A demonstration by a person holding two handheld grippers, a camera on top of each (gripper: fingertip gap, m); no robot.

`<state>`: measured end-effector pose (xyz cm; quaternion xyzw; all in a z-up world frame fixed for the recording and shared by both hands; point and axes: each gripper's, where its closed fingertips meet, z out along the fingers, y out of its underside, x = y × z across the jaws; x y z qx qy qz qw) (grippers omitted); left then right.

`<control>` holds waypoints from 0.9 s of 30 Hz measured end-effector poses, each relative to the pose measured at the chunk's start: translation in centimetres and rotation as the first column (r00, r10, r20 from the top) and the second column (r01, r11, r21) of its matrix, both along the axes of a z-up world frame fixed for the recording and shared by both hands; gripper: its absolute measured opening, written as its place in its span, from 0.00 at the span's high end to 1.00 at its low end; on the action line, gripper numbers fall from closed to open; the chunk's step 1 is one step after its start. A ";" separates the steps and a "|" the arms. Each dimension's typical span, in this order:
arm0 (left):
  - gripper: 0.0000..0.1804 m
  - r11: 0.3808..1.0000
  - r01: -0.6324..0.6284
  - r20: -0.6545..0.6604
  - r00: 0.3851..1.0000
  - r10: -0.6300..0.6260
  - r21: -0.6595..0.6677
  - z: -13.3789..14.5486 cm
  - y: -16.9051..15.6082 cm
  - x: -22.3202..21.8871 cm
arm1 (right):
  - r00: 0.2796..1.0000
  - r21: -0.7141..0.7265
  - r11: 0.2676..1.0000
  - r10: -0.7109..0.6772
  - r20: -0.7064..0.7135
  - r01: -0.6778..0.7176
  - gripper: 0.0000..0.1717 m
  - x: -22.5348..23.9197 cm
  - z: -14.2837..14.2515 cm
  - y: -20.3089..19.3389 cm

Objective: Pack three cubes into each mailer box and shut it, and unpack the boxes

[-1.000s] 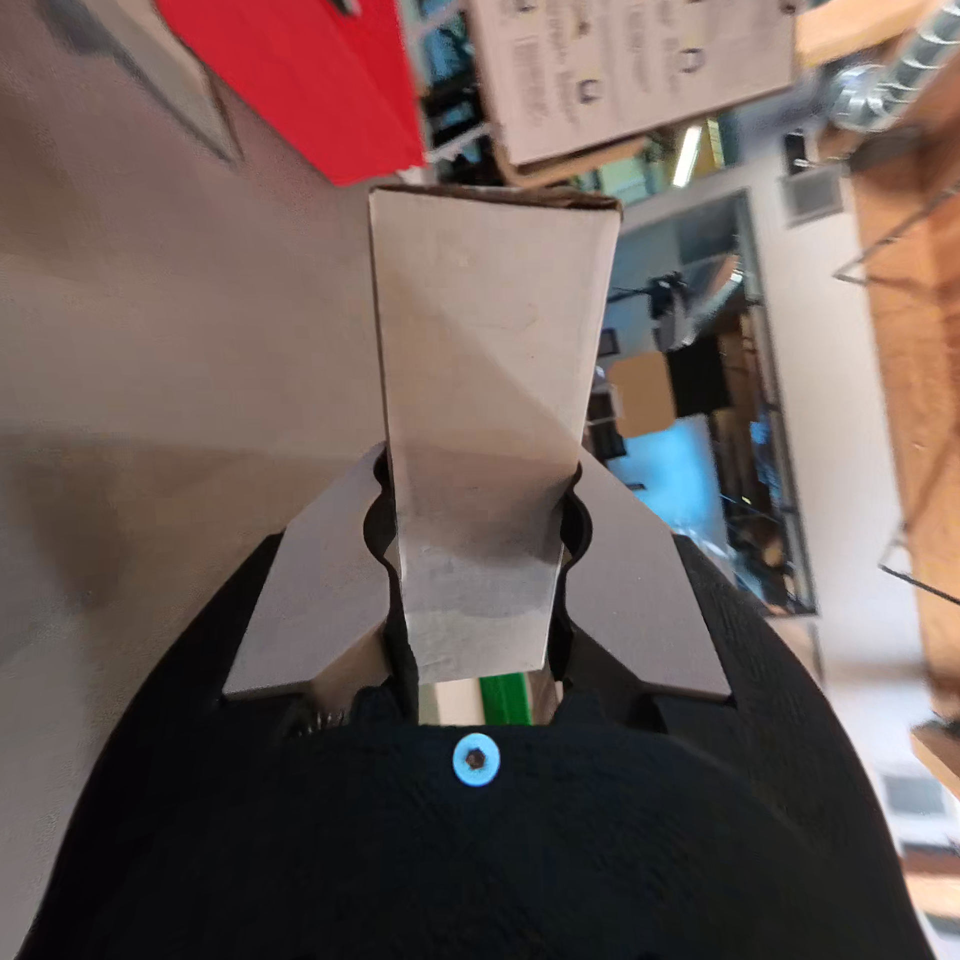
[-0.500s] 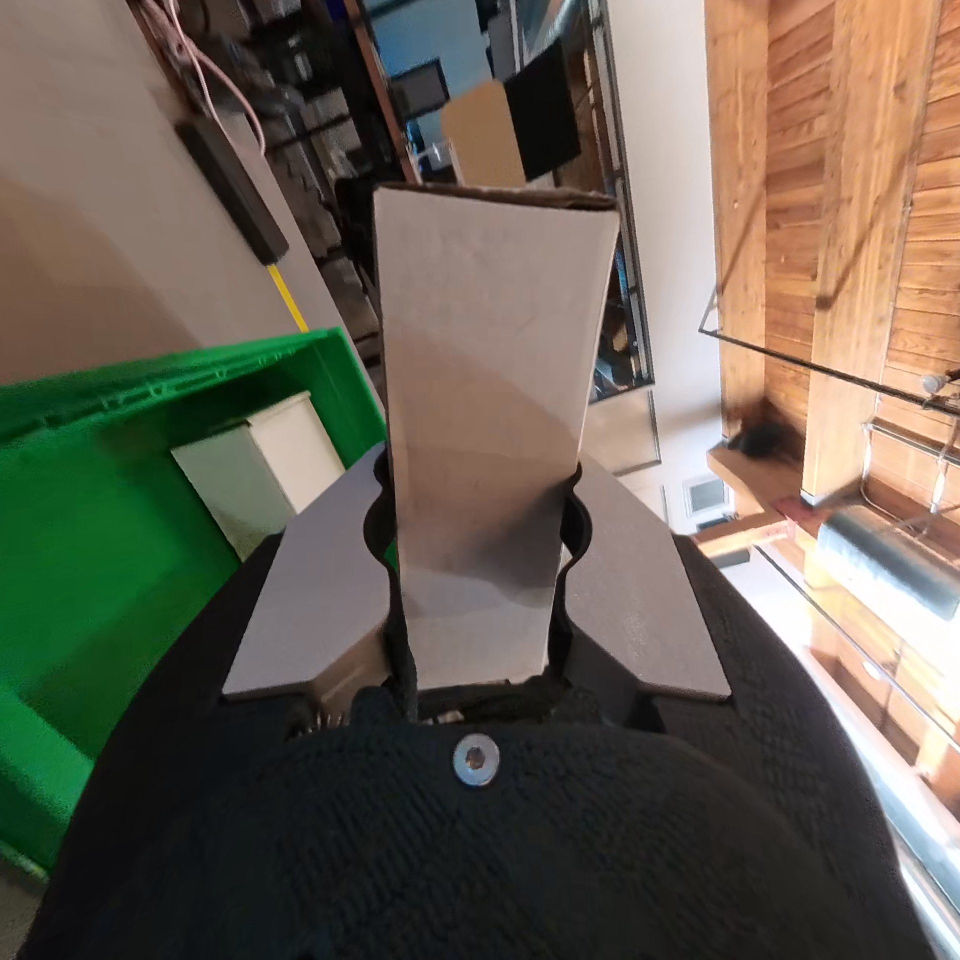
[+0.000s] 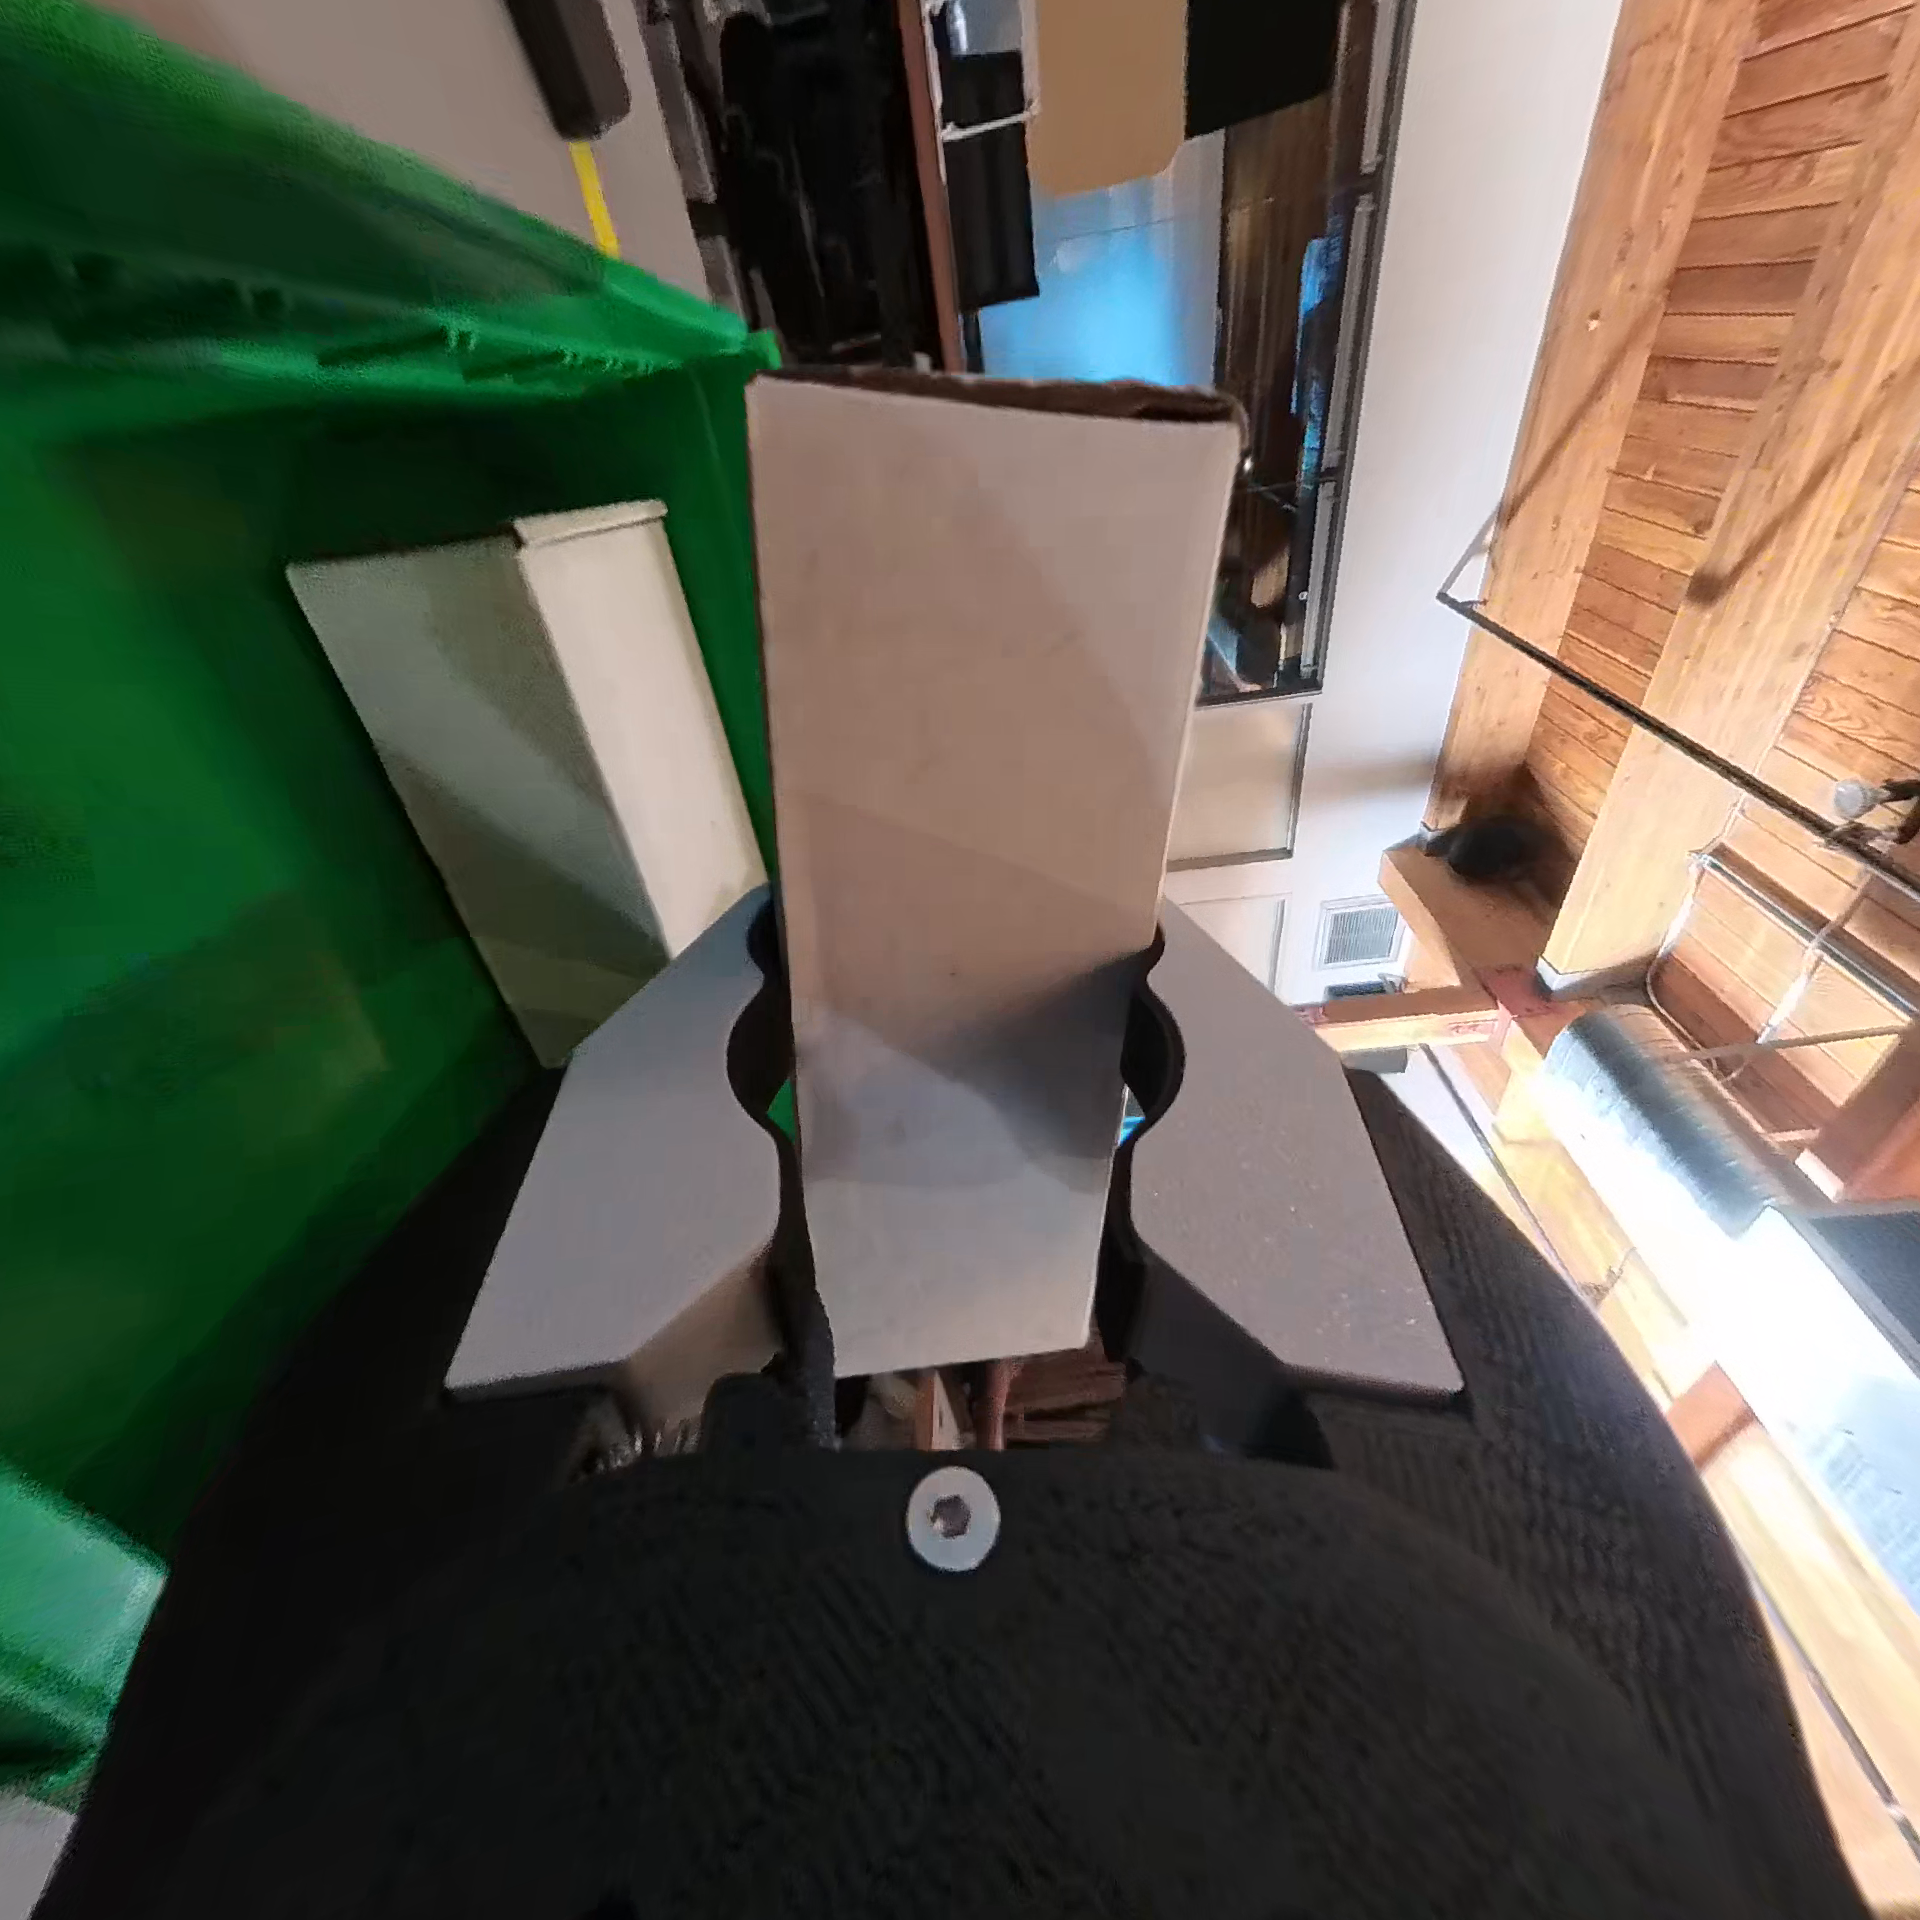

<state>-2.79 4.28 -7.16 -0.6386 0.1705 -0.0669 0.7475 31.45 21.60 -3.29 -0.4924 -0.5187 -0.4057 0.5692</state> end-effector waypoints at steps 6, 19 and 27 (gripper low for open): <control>0.46 1.000 -0.027 -0.052 0.998 0.027 0.001 -0.3 0.1 0.2 | 0.999 -0.028 1.000 0.008 0.033 -0.007 0.63 -0.1 -2.1 1.2; 0.46 0.999 -0.036 -0.057 0.998 0.035 -0.003 -0.4 0.2 0.2 | 0.983 -0.002 1.000 -0.007 0.183 0.008 0.63 -0.5 -5.5 3.4; 0.47 0.999 -0.044 -0.085 0.995 0.044 -0.007 -0.6 0.3 0.4 | 0.990 -0.147 0.988 -0.025 0.141 0.046 0.62 -0.8 -7.3 4.7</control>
